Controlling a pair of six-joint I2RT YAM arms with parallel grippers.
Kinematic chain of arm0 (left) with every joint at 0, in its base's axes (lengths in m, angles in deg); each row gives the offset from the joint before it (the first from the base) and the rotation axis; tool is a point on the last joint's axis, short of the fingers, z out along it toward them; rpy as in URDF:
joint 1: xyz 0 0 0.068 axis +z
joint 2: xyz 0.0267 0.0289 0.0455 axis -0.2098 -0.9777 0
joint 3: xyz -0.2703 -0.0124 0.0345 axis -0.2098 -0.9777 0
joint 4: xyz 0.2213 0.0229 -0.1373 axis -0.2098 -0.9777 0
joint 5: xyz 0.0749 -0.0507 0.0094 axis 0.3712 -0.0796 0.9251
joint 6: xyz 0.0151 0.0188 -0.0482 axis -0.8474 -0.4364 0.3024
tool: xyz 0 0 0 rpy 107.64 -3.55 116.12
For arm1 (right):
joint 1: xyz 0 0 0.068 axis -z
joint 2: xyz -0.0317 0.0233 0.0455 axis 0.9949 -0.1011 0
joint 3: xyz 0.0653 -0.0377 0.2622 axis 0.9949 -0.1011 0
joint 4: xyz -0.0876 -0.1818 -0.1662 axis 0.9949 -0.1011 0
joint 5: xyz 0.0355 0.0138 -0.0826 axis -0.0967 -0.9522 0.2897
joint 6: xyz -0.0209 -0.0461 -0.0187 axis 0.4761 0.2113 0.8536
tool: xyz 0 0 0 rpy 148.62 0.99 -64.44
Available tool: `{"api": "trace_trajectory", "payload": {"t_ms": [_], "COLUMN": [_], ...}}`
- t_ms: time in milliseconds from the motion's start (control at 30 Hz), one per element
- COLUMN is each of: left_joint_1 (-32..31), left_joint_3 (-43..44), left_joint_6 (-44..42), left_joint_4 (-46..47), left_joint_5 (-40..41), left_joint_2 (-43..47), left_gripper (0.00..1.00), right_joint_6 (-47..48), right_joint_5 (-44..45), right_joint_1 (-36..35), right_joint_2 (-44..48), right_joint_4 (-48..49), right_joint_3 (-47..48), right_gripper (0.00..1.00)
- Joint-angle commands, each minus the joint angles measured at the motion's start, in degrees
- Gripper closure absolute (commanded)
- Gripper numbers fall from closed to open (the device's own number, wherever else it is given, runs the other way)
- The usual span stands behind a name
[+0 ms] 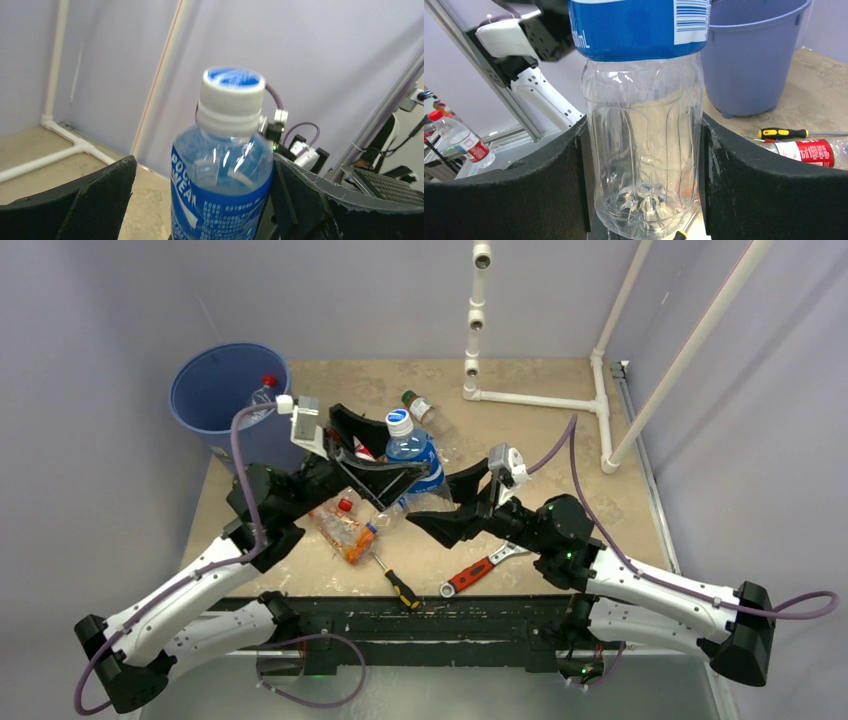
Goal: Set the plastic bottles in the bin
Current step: Pick up the plastic bottle at the center of the board.
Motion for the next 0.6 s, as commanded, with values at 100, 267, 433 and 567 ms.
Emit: {"api": "trace_trajectory", "payload": {"t_ms": [100, 267, 433, 567], "left_joint_1": [0.26, 0.21, 0.22, 0.27], "left_joint_3": [14.36, 16.36, 18.52, 18.72], "left_joint_6": [-8.39, -6.62, -5.14, -4.54], "left_joint_4": [-12.67, -14.47, -18.23, -18.58], "left_joint_5": [4.98, 2.50, -0.95, -1.81], "left_joint_2": [0.95, -1.02, -4.62, -5.13], "left_gripper": [0.02, 0.15, 0.43, 0.60], "right_joint_6": [2.73, 3.59, 4.04, 4.21], "right_joint_5": [1.50, 2.38, 2.65, 2.96], "right_joint_1": [-0.04, -0.04, -0.04, -0.04], "right_joint_2": [2.20, 2.37, 2.31, 2.45], "right_joint_4": [0.04, -0.26, -0.53, -0.52], "right_joint_3": [-1.69, -2.29, -2.08, -2.15], "right_gripper": [0.62, 0.64, 0.65, 0.66]}}
